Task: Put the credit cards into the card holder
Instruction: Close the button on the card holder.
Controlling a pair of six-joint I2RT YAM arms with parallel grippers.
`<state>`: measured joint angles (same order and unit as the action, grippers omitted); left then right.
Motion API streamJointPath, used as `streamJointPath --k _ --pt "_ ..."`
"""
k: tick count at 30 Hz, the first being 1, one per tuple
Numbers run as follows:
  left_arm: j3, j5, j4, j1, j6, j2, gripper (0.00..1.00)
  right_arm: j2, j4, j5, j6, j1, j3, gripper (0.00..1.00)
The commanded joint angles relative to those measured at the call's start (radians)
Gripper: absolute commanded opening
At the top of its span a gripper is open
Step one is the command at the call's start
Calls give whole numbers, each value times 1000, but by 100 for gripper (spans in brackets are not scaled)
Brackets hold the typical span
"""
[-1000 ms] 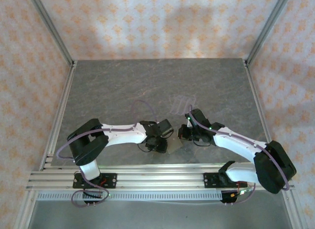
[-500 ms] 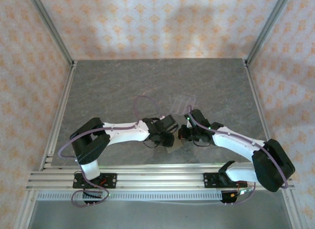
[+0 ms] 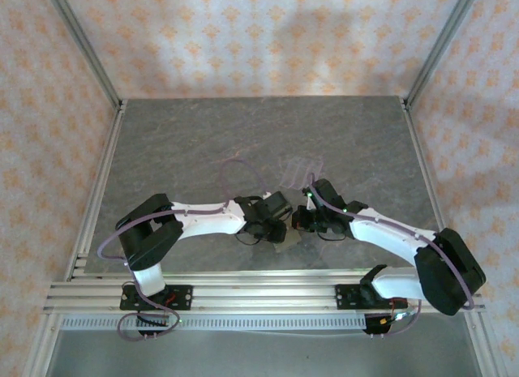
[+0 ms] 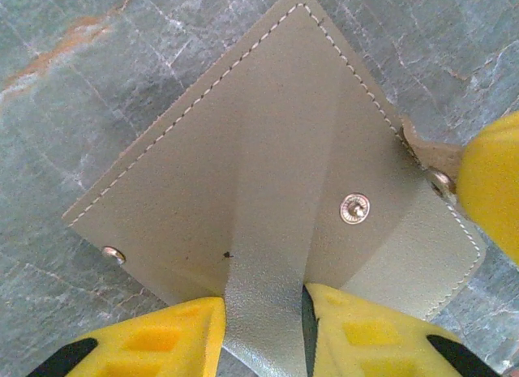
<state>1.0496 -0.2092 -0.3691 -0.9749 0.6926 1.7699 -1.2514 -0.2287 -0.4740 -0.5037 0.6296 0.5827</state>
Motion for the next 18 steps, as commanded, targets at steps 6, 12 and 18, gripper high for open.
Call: streamJointPath --k 6,12,18 --pt "-48 53 -2 4 18 8 32 -34 71 -64 -11 10 8 0" --pt "-63 49 15 4 24 9 32 -53 102 -88 -22 12 -1 0" --pt "-66 48 21 4 22 8 32 -98 128 -96 -31 22 -3 0"
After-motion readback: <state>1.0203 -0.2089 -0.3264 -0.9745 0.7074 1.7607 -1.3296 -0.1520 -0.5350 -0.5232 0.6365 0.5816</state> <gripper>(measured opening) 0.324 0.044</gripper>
